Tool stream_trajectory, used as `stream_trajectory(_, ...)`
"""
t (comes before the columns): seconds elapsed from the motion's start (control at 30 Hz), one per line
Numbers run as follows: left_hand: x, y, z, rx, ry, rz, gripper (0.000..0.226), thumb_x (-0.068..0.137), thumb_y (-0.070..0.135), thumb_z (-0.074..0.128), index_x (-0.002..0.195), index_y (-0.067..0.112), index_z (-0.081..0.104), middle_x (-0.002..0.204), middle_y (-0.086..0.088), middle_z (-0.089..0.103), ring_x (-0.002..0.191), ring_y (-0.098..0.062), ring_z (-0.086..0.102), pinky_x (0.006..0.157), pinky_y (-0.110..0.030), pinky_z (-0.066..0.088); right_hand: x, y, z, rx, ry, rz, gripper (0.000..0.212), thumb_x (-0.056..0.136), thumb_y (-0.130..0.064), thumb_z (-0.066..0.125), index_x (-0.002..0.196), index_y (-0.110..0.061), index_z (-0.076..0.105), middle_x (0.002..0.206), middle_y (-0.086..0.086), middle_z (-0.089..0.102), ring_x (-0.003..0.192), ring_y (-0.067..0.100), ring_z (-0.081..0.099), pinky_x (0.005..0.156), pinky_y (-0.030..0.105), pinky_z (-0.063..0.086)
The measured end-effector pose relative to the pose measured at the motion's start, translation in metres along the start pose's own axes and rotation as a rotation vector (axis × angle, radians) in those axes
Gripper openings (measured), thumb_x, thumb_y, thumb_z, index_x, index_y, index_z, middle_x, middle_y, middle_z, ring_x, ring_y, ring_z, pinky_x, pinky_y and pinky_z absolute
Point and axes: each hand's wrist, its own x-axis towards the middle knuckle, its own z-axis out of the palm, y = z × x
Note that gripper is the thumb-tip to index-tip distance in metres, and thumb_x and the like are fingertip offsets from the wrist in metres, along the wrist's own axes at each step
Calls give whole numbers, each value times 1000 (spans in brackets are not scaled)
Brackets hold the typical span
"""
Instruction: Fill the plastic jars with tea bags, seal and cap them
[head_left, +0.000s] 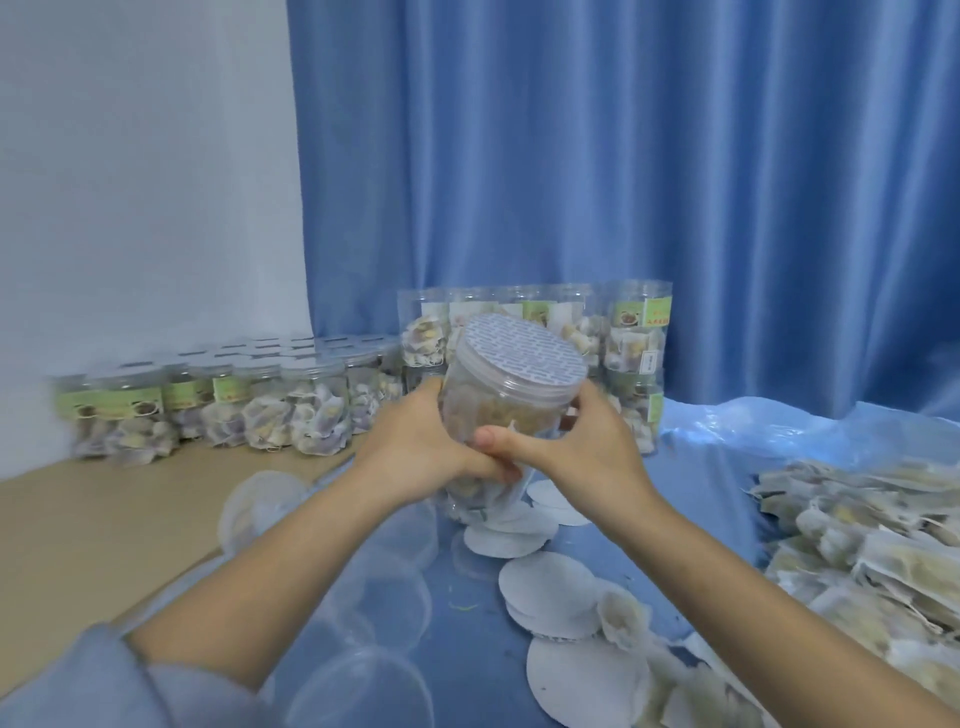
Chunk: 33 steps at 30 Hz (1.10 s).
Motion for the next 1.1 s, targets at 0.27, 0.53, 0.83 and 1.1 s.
stream_trajectory(0.27,-15,-69,-120,11,292,-43,83,22,54,80,99,33,56,98,12,62,89,-3,60,67,-15,48,30,-52,135,-1,-110,-134,79,43,-52,88,110,-34,53,118,-2,51,110,9,52,93,21,46)
stream_trajectory(0.53,-50,-167,-200,-90,176,-292,85,35,39,94,112,23,62,102,4,68,93,-7,63,70,-22,49,34,-54,275,-149,-456,-138,84,48,-64,80,121,-29,56,121,-2,57,119,10,39,99,23,38)
stream_trajectory(0.83,-45,-249,-199,-115,225,-444,65,42,33,92,99,20,62,66,3,68,54,-11,61,44,-24,45,27,-20,341,-80,-620,29,41,57,-37,89,90,-35,64,85,-18,69,79,-10,63,64,14,54)
stream_trajectory(1.1,-16,-270,-189,-266,327,-423,105,82,4,69,148,36,-5,152,1,29,132,-22,43,97,-27,36,55,7,352,-201,-763,210,60,85,-15,64,140,-11,38,132,9,50,98,9,44,84,20,39)
